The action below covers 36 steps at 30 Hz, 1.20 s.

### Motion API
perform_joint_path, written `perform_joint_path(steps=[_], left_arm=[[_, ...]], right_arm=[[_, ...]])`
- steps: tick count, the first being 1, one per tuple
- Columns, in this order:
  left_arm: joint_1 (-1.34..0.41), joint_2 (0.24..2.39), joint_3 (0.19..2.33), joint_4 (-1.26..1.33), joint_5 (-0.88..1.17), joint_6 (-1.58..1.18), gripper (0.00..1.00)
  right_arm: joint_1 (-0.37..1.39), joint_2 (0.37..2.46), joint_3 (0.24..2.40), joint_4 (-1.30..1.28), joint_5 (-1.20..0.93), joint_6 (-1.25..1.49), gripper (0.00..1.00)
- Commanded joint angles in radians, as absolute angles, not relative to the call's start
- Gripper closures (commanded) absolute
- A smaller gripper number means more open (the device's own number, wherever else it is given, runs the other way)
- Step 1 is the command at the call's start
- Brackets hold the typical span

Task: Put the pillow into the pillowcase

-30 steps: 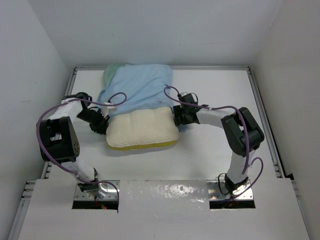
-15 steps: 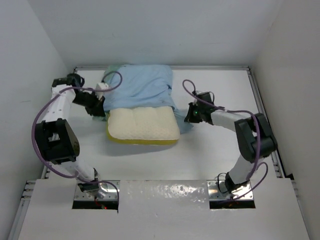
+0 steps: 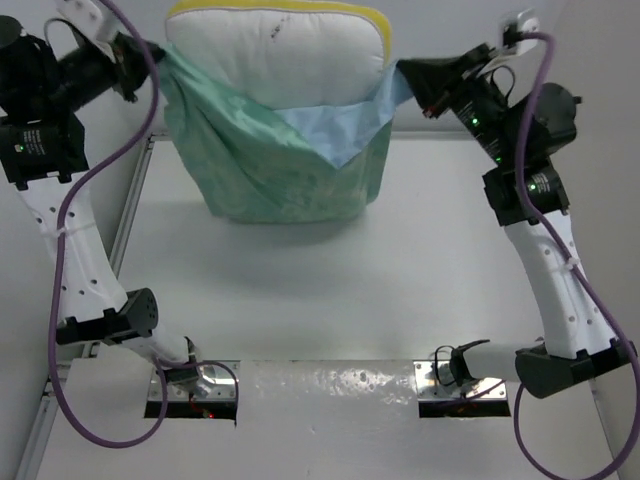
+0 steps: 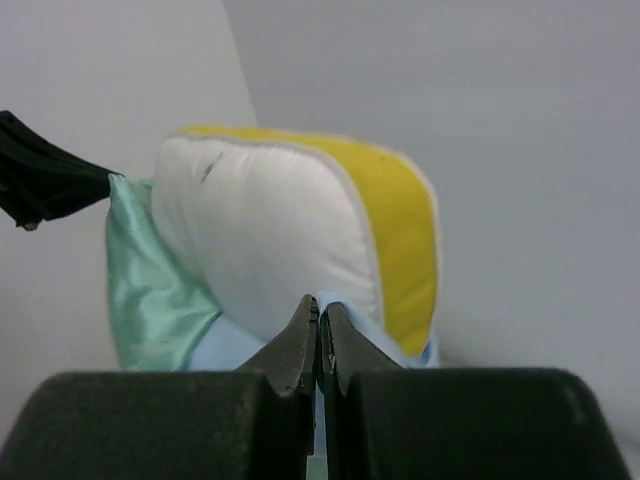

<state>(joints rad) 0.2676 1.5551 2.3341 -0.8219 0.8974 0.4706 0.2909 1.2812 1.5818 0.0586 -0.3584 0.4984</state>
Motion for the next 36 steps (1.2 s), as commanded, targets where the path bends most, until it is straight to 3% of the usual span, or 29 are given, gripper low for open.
perform_joint_path(steps=[1, 6, 7, 10, 11, 12, 14, 15, 16, 17, 18, 19, 21, 23, 24, 25, 26, 28, 29, 30, 32, 34, 35, 36], left_arm=[[0.271, 1.564, 2.436, -0.286, 0.919, -0.08, 1.0], [0.273, 1.583, 2.366, 0.128, 0.977, -0.35, 1.0], [0.278, 1.597, 2.403, 0.143, 0.889, -0.325, 1.0], [0.316, 1.672, 2.624, 0.181, 0.724, -0.319, 1.0], [0.33, 1.677, 2.65, 0.178, 0.716, -0.315, 1.0], [0.33, 1.663, 2.645, 0.154, 0.741, -0.301, 1.0], [0.327, 1.616, 2.527, 0.071, 0.828, -0.287, 1.0], [0.322, 1.542, 2.294, 0.124, 0.872, -0.335, 1.0], [0.324, 1.528, 2.239, 0.205, 0.827, -0.359, 1.0], [0.333, 1.543, 2.273, 0.224, 0.746, -0.353, 1.0], [0.336, 1.648, 2.554, 0.192, 0.597, -0.297, 1.0], [0.336, 1.701, 2.686, 0.218, 0.562, -0.278, 1.0], [0.336, 1.695, 2.726, 0.303, 0.621, -0.276, 1.0], [0.333, 1.61, 2.535, 0.34, 0.719, -0.328, 1.0], [0.318, 1.567, 2.305, 0.325, 0.779, -0.315, 1.0], [0.296, 1.512, 2.23, 0.281, 0.817, -0.273, 1.0], [0.261, 1.525, 2.214, 0.144, 0.74, -0.223, 1.0], [0.267, 1.584, 2.354, 0.101, 0.642, -0.186, 1.0], [0.268, 1.661, 2.581, 0.106, 0.584, -0.17, 1.0], [0.268, 1.676, 2.65, 0.127, 0.577, -0.146, 1.0], [0.268, 1.626, 2.579, 0.215, 0.692, -0.15, 1.0], [0.237, 1.554, 2.379, 0.155, 0.791, -0.21, 1.0], [0.207, 1.489, 2.136, 0.111, 0.807, -0.189, 1.0], [0.181, 1.471, 2.055, 0.079, 0.78, -0.111, 1.0]], right_arm=[[0.293, 1.322, 1.764, 0.094, -0.309, 0.422, 1.0], [0.293, 1.35, 1.804, 0.08, -0.261, 0.426, 1.0], [0.293, 1.373, 1.856, 0.055, -0.241, 0.407, 1.0], [0.293, 1.514, 2.305, -0.078, -0.172, 0.321, 1.0], [0.293, 1.531, 2.347, -0.106, -0.17, 0.319, 1.0], [0.293, 1.508, 2.344, -0.115, -0.167, 0.322, 1.0], [0.293, 1.403, 2.037, 0.003, -0.155, 0.359, 1.0], [0.293, 1.299, 1.893, 0.097, -0.135, 0.382, 1.0], [0.293, 1.301, 1.823, 0.129, -0.103, 0.394, 1.0], [0.293, 1.34, 1.942, -0.002, -0.078, 0.341, 1.0], [0.293, 1.493, 2.108, -0.087, -0.072, 0.313, 1.0], [0.293, 1.567, 2.448, -0.148, -0.078, 0.305, 1.0], [0.293, 1.64, 2.61, -0.137, -0.09, 0.327, 1.0], [0.293, 1.496, 2.358, -0.097, -0.097, 0.334, 1.0], [0.295, 1.401, 1.933, -0.016, -0.078, 0.344, 1.0], [0.293, 1.259, 1.773, 0.105, -0.052, 0.363, 1.0], [0.293, 1.249, 1.716, 0.138, -0.023, 0.373, 1.0], [0.293, 1.378, 2.004, -0.059, -0.011, 0.297, 1.0], [0.295, 1.429, 2.149, -0.083, -0.026, 0.282, 1.0], [0.293, 1.472, 2.383, -0.086, -0.044, 0.282, 1.0], [0.293, 1.497, 2.476, -0.086, -0.061, 0.284, 1.0], [0.293, 1.383, 2.171, -0.03, -0.036, 0.273, 1.0], [0.293, 1.224, 1.952, 0.086, -0.009, 0.29, 1.0], [0.293, 1.186, 1.679, 0.166, 0.017, 0.307, 1.0]])
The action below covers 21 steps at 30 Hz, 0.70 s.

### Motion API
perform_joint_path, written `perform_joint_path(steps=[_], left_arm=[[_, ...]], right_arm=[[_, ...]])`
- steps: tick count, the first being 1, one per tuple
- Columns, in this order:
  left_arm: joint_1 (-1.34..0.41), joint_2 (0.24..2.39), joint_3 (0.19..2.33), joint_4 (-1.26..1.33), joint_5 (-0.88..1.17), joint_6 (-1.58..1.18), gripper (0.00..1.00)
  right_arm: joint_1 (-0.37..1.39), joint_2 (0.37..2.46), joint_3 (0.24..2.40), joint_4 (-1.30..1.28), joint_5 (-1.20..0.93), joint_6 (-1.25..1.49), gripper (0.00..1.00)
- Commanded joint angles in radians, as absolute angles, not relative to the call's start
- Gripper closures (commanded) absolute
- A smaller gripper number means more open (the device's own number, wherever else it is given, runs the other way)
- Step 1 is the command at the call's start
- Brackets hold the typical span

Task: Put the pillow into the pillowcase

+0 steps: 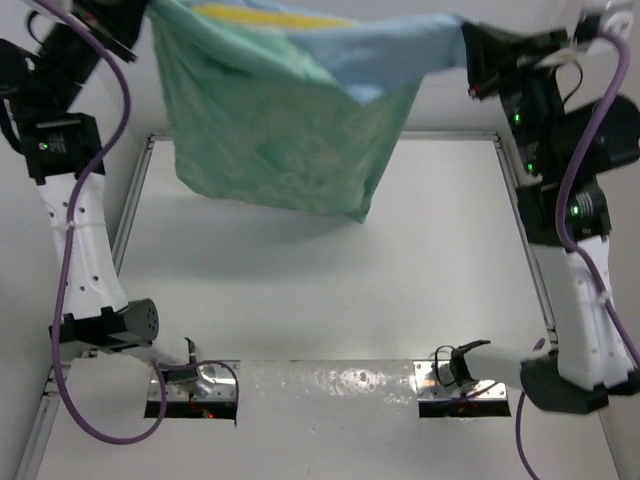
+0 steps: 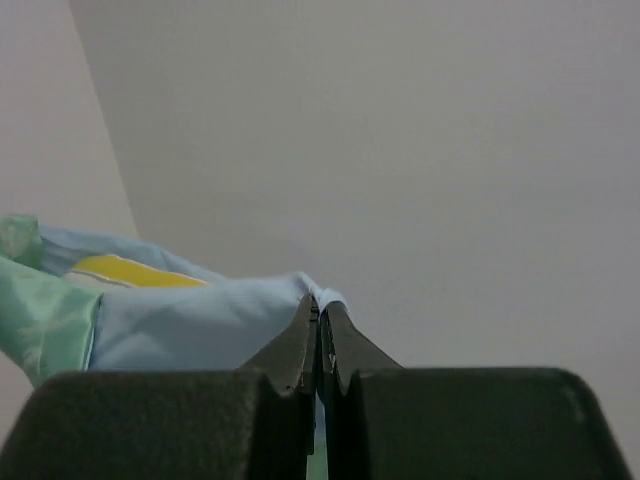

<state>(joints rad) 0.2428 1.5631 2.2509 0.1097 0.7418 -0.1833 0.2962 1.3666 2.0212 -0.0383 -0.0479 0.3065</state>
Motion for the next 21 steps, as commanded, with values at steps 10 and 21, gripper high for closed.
perform_joint_path(steps=[10, 21], left_arm=[[0.196, 1.665, 2.578, 0.091, 0.697, -0.149, 1.0], [0.212, 1.614, 2.392, 0.327, 0.478, -0.046, 1.0]], right_arm=[[0.293, 1.265, 1.992, 0.182, 0.02, 0.245, 1.0], [0.293, 1.343, 2.049, 0.375, 0.107, 0.205, 1.0]])
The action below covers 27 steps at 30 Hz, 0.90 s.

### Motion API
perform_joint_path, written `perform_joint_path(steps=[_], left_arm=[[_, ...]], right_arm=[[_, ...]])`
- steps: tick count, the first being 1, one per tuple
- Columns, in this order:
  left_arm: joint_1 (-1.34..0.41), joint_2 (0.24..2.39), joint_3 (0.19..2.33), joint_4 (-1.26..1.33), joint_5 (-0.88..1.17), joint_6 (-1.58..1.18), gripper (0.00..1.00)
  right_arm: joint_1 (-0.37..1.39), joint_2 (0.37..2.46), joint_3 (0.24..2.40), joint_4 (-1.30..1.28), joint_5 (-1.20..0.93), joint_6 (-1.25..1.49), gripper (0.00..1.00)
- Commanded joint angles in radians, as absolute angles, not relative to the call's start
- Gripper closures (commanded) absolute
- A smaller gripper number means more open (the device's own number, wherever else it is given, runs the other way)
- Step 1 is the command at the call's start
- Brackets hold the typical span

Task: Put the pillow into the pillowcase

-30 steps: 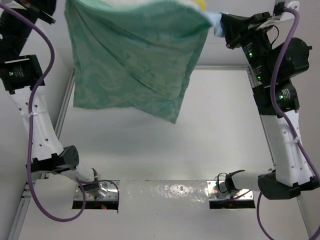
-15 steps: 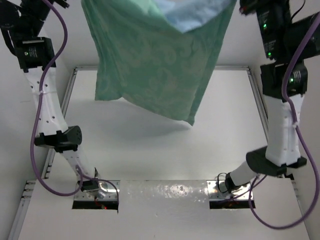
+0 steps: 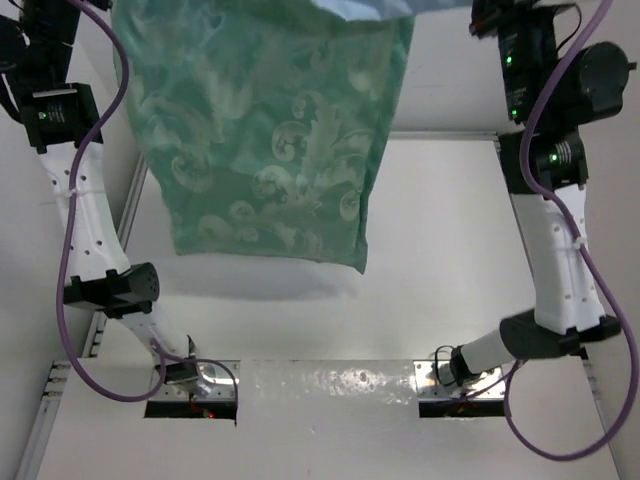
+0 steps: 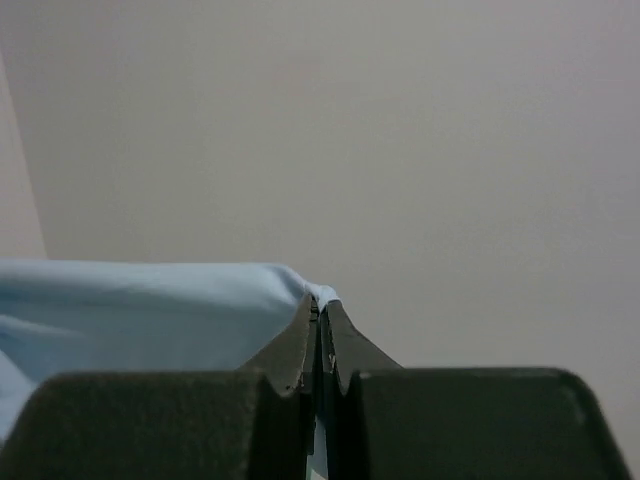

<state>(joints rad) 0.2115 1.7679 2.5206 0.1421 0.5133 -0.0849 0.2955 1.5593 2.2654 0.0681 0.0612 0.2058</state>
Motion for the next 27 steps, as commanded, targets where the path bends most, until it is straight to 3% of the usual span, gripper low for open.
perform_joint_path(steps=[1, 2, 4, 8, 10, 13, 15, 19, 23, 27], left_arm=[[0.204, 1.621, 2.398, 0.266, 0.55, -0.007, 1.0], [0.184, 1.629, 2.399, 0.135, 0.552, 0.014, 1.0], [0.173, 1.638, 2.323, 0.114, 0.525, 0.037, 1.0], [0.129, 1.712, 2.301, 0.127, 0.477, 0.046, 1.0], [0.117, 1.796, 2.336, 0.136, 0.428, 0.046, 1.0], [0.086, 1.957, 2.494, 0.234, 0.276, 0.048, 1.0], [0.077, 2.064, 2.638, 0.312, 0.201, 0.041, 1.0], [0.016, 2.066, 2.603, 0.501, 0.109, 0.159, 1.0], [-0.055, 2.022, 2.547, 0.509, 0.193, 0.219, 1.0], [-0.064, 1.952, 2.551, 0.395, 0.198, 0.166, 1.0]], right_arm=[[0.293, 1.342, 2.018, 0.341, 0.109, 0.207, 1.0], [0.293, 1.354, 2.017, 0.284, 0.109, 0.209, 1.0], [0.293, 1.458, 2.072, 0.258, 0.109, 0.213, 1.0], [0.282, 1.777, 2.382, 0.156, 0.115, 0.253, 1.0], [0.238, 1.882, 2.48, 0.208, 0.149, 0.31, 1.0], [0.16, 1.979, 2.458, 0.398, 0.25, 0.493, 1.0], [0.135, 1.999, 2.477, 0.431, 0.284, 0.512, 1.0], [0.08, 1.964, 2.476, 0.486, 0.298, 0.515, 1.0], [0.069, 1.899, 2.476, 0.492, 0.269, 0.453, 1.0], [0.072, 1.775, 2.387, 0.407, 0.11, 0.44, 1.0]])
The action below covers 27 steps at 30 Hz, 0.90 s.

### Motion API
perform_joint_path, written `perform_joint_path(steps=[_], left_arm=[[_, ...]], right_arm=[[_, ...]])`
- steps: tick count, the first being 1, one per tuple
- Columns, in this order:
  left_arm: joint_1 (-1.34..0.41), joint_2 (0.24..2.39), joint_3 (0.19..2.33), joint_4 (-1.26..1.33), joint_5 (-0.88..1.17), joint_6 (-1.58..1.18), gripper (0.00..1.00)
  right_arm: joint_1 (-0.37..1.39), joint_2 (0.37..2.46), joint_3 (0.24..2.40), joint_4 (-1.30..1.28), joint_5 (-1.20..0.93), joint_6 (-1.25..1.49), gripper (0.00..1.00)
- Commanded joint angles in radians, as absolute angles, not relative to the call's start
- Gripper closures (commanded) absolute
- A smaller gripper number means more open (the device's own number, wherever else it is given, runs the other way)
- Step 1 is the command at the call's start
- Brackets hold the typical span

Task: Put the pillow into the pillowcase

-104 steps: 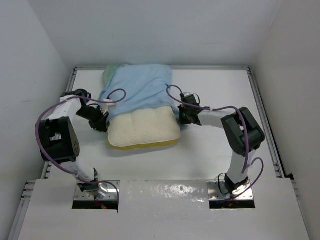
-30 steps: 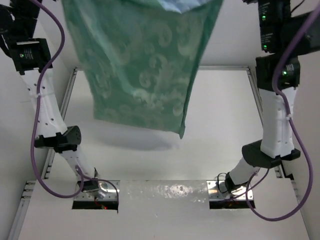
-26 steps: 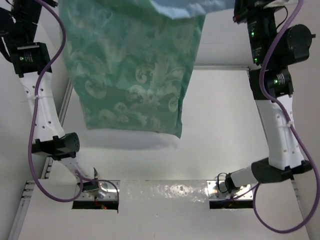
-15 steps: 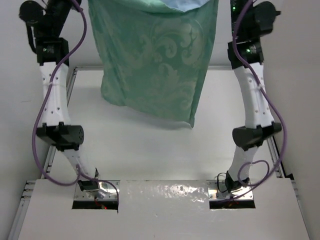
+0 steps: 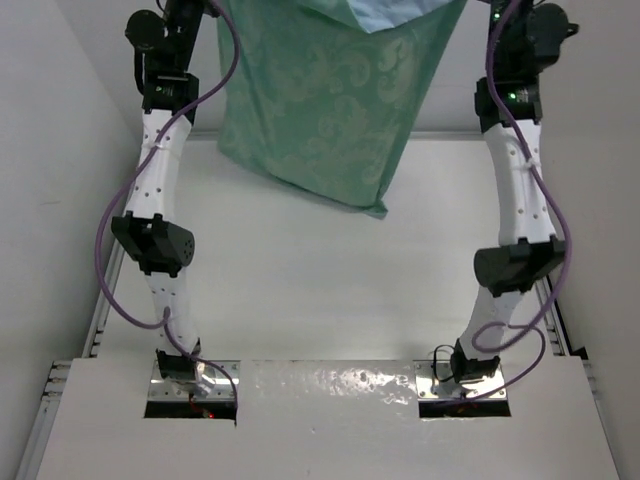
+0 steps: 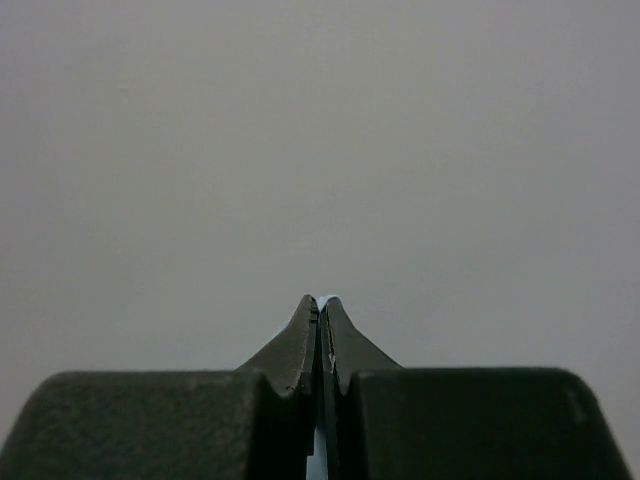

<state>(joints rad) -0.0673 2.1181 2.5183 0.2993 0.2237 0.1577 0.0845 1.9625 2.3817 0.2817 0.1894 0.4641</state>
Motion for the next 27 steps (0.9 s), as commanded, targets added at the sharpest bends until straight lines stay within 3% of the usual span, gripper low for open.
perform_joint_path(steps=[1, 5, 8, 9, 11, 15, 20, 25, 27], left_arm=[[-0.064, 1.935, 2.548, 0.294, 0.213, 0.161, 1.0], [-0.061, 1.783, 2.394, 0.014, 0.316, 0.225, 1.0], [-0.045, 1.577, 2.06, -0.156, 0.454, 0.34, 0.96], [-0.035, 1.468, 1.872, -0.172, 0.468, 0.365, 0.5], [-0.002, 1.331, 1.658, -0.23, 0.466, 0.379, 0.01], [0.089, 1.229, 1.571, -0.51, 0.336, 0.385, 0.0], [0.121, 1.172, 1.563, -0.598, 0.174, 0.313, 0.0], [0.126, 1.181, 1.51, -0.633, 0.1, 0.301, 0.0], [0.127, 1.186, 1.468, -0.652, 0.081, 0.313, 0.0]], right_arm=[[0.081, 1.71, 2.319, 0.381, 0.072, 0.437, 1.0], [0.185, 1.487, 1.997, 0.2, -0.083, 0.35, 1.0], [0.33, 1.296, 1.622, 0.121, -0.233, 0.285, 1.0], [0.378, 1.258, 1.444, 0.12, -0.286, 0.291, 0.94], [0.422, 1.182, 1.315, 0.076, -0.49, 0.288, 0.02], [0.485, 1.118, 1.217, -0.167, -0.578, 0.258, 0.01], [0.486, 1.062, 1.193, -0.316, -0.601, 0.241, 0.01], [0.502, 1.143, 1.083, -0.311, -0.601, 0.255, 0.01], [0.54, 1.242, 1.014, -0.316, -0.479, 0.227, 0.01]])
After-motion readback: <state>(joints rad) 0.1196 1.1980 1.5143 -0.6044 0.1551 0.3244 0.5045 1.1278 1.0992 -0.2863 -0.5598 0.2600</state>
